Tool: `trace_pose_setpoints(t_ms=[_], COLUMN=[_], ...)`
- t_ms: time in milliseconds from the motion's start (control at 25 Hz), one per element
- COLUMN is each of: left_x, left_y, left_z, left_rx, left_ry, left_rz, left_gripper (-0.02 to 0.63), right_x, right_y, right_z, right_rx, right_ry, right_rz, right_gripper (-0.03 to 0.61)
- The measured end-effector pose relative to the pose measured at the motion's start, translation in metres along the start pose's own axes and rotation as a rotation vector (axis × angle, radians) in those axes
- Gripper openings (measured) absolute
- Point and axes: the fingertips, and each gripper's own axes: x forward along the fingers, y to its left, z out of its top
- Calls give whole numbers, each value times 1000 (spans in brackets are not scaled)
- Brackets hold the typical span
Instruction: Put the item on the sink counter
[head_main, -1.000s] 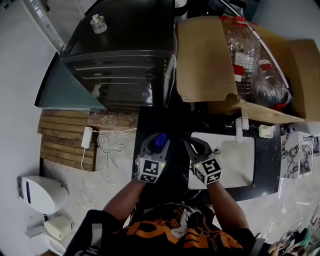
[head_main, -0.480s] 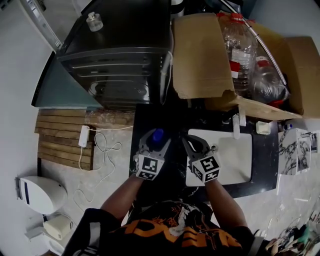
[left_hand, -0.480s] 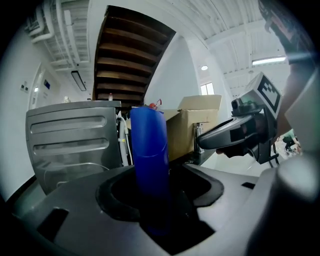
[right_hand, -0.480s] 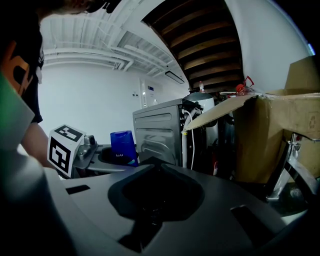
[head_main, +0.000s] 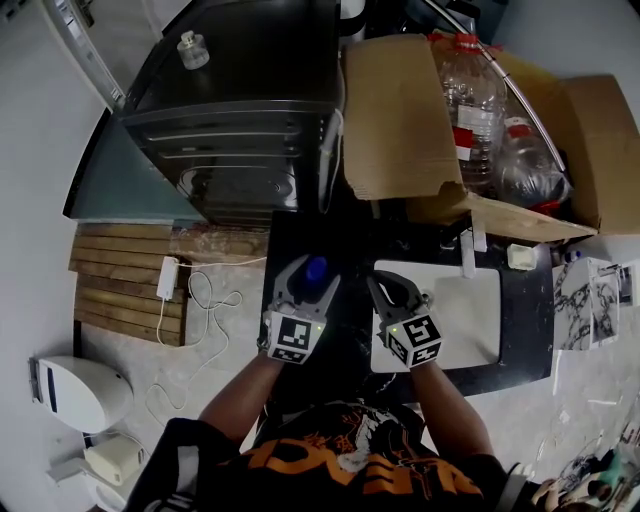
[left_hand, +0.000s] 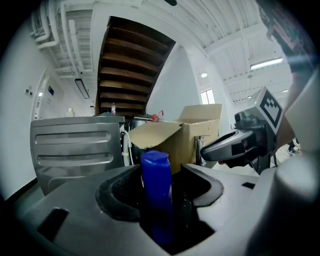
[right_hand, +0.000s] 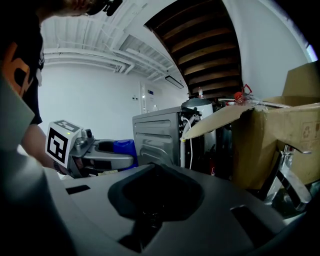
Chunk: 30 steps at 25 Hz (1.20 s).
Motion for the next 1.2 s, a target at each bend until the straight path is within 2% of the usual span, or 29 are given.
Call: trace_pose_setpoints(t_ms=[240,360,520,640,760,920,1040,1200], left_x=[-19,-34,-57,-76,-95,-116,-130,-139], left_y=[0,-2,-10,-18,-26,-29,-30,-35], left_z=[36,55,79,104,124,132,133,125], left_rx=[-1,-13,-22,-31,-52,-63,-74,-76], left_ry=[-61,-92,-113,-168,-202,-215,-223,-189], left_rz=[11,17,-2,-21,-37,-14,21,21], left_gripper=[271,260,215,210,205,126,56,16], right_x=[-23,-41,-72,-101,-124,-141,-152,-165], right_y=[2,9,20,24,30,34,34,39], right_z=[20,42,77,100,113,115,109,107], right_rx=[-2,-6,-19,-35,-55,-82,-47,-28], right_ry=[-55,-115,-226,-302,-335,-351,-349,-352], right_rz=[-28,-26,-34,-43,-40,-43,-48,-38], right_gripper=[44,44,40,35,35,26,21,14])
